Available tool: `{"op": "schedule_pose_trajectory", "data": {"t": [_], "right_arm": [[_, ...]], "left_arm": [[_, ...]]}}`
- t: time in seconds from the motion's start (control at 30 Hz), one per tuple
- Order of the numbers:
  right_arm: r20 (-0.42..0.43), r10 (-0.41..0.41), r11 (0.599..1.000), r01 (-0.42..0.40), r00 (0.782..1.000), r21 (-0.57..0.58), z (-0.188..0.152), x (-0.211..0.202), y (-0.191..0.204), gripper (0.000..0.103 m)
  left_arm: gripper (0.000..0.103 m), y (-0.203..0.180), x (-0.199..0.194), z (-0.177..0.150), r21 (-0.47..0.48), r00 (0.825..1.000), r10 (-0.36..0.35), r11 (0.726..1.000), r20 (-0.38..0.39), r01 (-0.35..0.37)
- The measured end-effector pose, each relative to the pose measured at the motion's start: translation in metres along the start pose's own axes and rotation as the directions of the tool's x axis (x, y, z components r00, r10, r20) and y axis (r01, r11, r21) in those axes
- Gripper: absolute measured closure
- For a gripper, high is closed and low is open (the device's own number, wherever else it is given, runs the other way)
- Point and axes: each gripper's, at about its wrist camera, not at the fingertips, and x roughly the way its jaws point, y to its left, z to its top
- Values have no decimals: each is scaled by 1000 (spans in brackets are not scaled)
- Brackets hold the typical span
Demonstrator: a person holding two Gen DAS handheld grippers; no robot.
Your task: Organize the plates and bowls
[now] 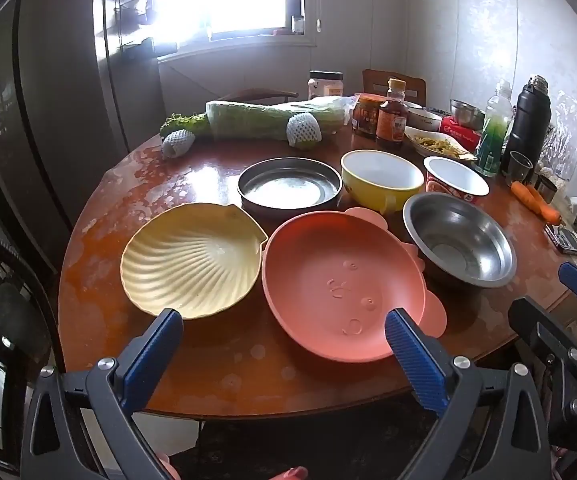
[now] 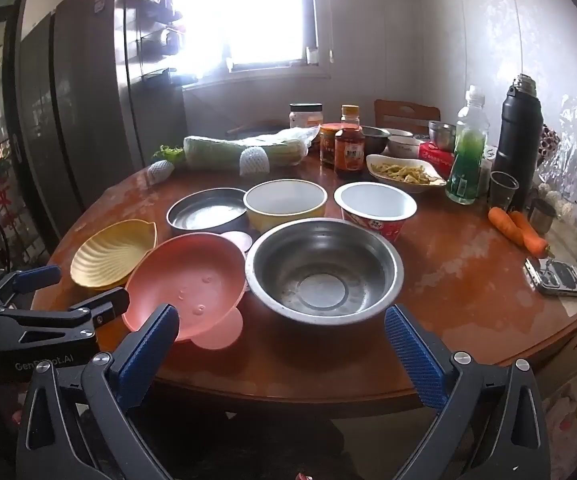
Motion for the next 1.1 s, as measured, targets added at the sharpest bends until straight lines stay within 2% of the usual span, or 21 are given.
{"op": "schedule_pose_trajectory", "data": {"t": [0.7,1.1], "right_arm": [[-12,6,1000,-6,1000,-2,-2,2,-2,0],[-6,-18,1000,18,1000,4,-1,2,-5,0]], "left_arm": [[1,-1,0,-1,9,1000,1,1000,-2,-1],[1,-1,-1,0,9,1000,0,1000,-3,0]]}}
